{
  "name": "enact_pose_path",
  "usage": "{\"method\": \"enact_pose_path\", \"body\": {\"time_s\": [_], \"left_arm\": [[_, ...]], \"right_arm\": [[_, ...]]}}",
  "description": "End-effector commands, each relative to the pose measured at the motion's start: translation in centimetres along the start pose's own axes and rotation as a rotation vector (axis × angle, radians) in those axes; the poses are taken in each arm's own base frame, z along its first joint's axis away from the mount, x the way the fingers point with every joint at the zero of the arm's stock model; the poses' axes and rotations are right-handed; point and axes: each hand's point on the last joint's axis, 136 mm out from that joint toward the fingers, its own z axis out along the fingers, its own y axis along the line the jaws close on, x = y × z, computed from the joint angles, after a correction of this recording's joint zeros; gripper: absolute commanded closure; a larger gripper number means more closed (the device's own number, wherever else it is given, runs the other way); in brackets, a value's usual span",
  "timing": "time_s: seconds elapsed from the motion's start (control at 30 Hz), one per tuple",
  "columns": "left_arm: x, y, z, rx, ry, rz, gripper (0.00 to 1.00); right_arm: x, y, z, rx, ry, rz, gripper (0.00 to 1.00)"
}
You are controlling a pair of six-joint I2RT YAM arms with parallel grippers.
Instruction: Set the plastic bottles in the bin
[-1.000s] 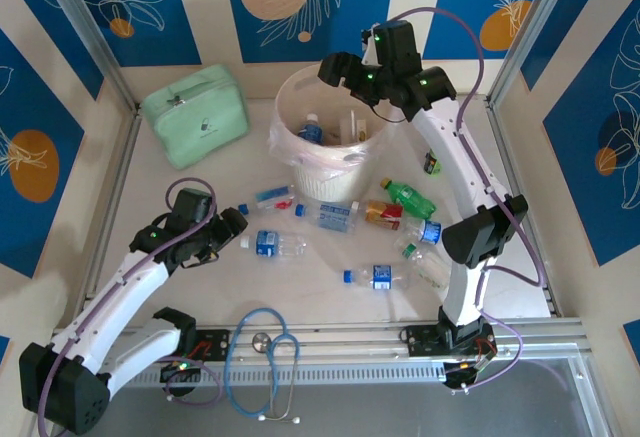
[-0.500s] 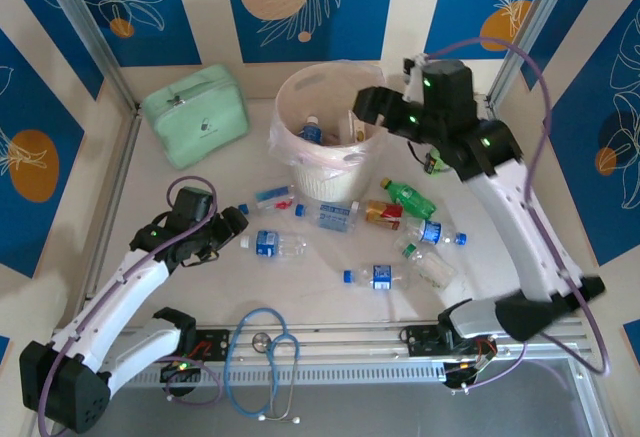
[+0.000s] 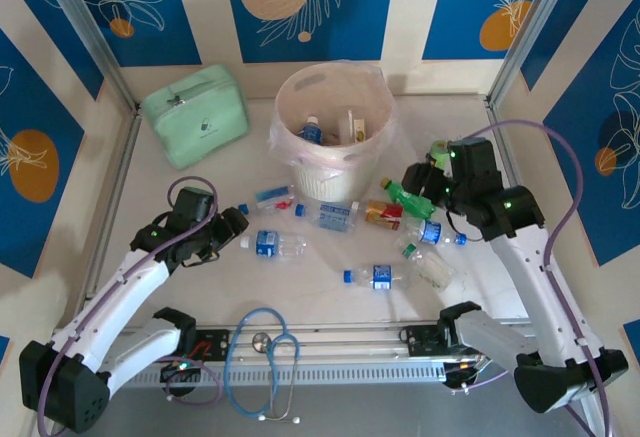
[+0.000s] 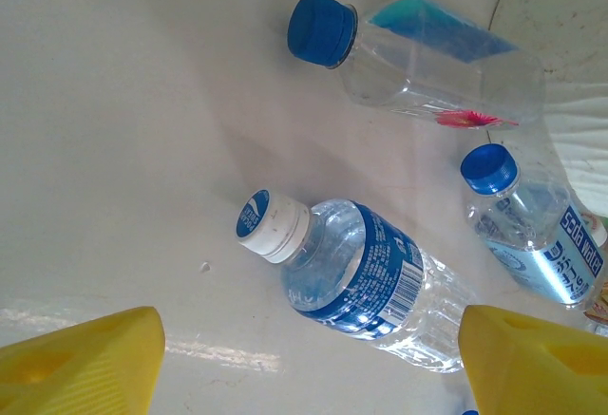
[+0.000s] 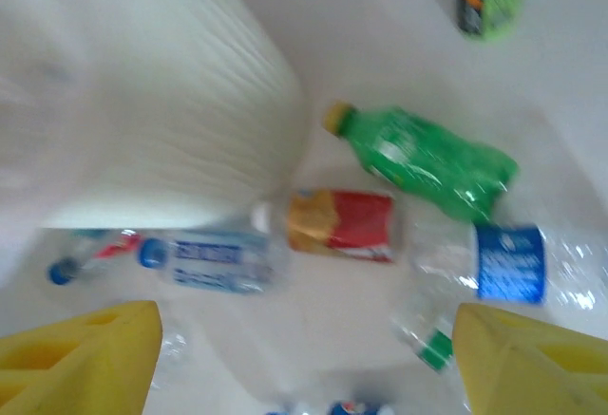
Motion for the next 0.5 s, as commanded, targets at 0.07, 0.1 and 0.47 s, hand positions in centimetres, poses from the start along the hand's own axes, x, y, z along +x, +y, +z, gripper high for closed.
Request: {"method": "enact_pose_path", "body": {"time_s": [0.07, 0.1, 0.47], "left_arm": [[-0.1, -0.8, -0.5, 0.022, -0.006, 0.005, 0.19], [-0.1, -0.8, -0.5, 0.023, -0.005, 0.005, 0.19], [0.4, -0.9, 0.4, 0.042, 0.020, -0.025, 0.19]], "right_arm": [[5.3, -4.1, 1.7, 0.105, 0.150, 0.131, 0.18], [6.3, -3.9, 2.1, 0.082, 0.185, 0.136, 0.18], [15.0, -1.9, 3.8, 0.092, 0.428, -0.097, 0.16]]}}
